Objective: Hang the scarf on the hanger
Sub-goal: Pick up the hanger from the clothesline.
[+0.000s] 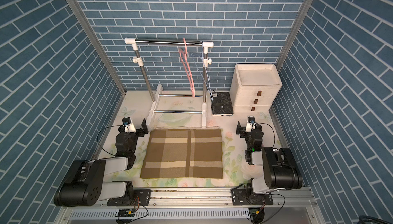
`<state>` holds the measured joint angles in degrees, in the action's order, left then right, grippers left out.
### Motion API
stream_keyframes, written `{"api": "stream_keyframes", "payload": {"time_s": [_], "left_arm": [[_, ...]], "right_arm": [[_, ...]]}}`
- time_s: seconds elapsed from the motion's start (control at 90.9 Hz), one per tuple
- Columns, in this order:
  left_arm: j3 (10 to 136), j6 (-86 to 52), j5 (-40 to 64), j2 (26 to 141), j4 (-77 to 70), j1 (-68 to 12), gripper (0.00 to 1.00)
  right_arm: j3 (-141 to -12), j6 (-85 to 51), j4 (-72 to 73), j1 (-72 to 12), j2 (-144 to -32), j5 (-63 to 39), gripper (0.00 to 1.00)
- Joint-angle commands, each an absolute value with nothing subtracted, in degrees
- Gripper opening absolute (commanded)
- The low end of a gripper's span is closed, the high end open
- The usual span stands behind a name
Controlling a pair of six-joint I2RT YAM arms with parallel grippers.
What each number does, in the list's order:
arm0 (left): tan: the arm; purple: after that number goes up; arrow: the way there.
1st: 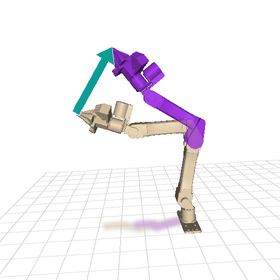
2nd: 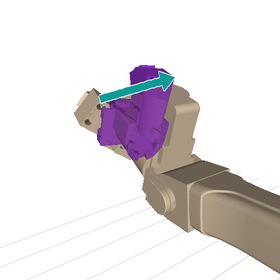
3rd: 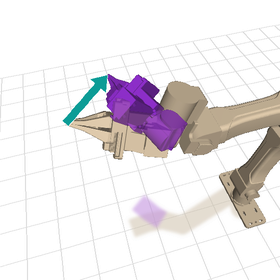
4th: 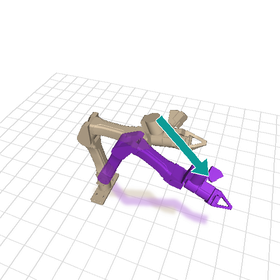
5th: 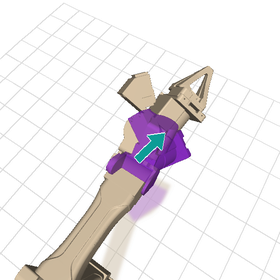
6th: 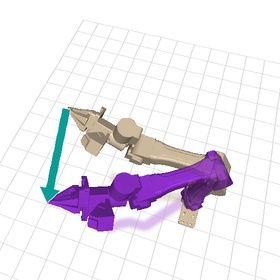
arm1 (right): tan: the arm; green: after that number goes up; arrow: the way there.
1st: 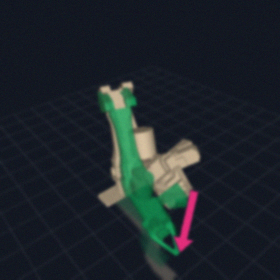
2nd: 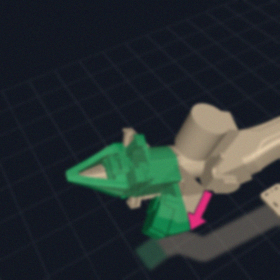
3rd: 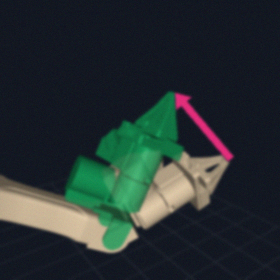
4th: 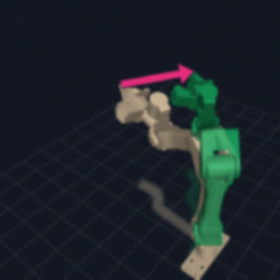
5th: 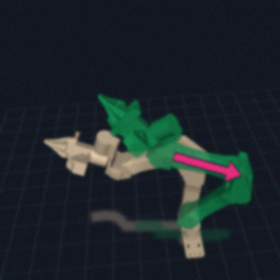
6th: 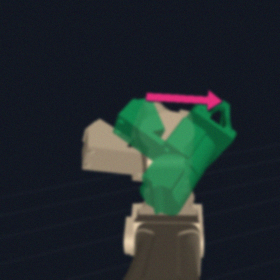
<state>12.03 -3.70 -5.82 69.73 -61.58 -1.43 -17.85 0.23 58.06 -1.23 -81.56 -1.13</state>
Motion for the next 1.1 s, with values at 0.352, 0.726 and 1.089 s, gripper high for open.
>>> {"api": "stream_keyframes", "payload": {"time_s": [0.352, 0.726, 1.089], "left_arm": [[32.1, -30.3, 3.0, 51.6, -21.5, -3.4, 1.0], [44.3, -32.4, -1.7, 56.6, -9.6, -15.8, 1.0], [50.7, -33.8, -4.1, 61.3, -4.5, -21.4, 1.0]], "right_arm": [[-34.5, -13.9, 17.8, -3.5, -57.4, -4.0, 0.99], [-59.0, -15.4, 0.6, -21.3, -60.7, -2.0, 0.95], [-85.5, -16.2, -4.1, -35.2, -81.1, 0.3, 0.9]]}}
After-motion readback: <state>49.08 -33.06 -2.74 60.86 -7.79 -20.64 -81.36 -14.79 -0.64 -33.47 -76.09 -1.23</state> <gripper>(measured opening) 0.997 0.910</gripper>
